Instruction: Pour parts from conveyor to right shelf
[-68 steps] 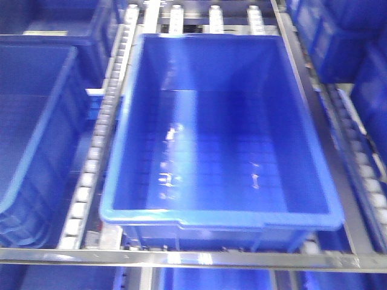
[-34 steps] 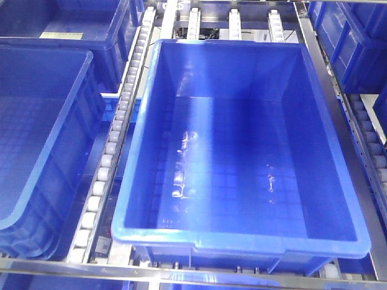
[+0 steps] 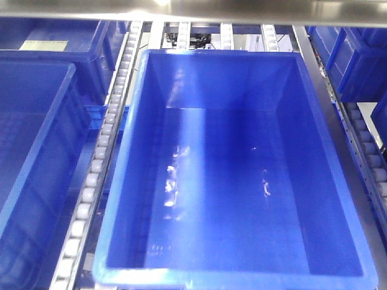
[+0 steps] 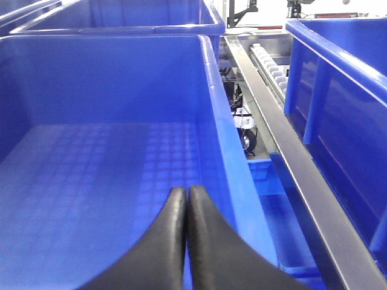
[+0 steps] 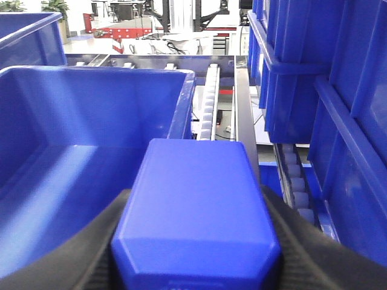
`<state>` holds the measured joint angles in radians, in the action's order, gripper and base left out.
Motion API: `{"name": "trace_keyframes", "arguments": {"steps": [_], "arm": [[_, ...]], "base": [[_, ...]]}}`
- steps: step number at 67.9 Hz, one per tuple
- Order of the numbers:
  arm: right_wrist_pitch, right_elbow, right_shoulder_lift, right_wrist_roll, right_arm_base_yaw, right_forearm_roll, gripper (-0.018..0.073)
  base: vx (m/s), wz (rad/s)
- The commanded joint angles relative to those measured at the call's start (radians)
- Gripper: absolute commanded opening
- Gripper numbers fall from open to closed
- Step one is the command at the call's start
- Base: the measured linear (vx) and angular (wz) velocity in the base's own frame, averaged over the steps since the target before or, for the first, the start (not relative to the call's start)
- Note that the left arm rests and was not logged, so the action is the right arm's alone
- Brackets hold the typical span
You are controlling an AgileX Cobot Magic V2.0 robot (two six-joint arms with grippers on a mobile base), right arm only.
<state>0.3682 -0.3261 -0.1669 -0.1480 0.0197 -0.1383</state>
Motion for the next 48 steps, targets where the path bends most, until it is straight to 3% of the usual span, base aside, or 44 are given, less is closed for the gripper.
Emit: {"name": "trace_keyframes", "arguments": {"steps": [1, 48], "arm": [[-0.084, -0.028, -0.014, -0.002, 0.008, -0.002, -0.0006], [-0.084, -0.028, -0.014, -0.002, 0.004, -0.002, -0.0006]], "base": [[0.10, -0.06], [0.04, -0.03]]}}
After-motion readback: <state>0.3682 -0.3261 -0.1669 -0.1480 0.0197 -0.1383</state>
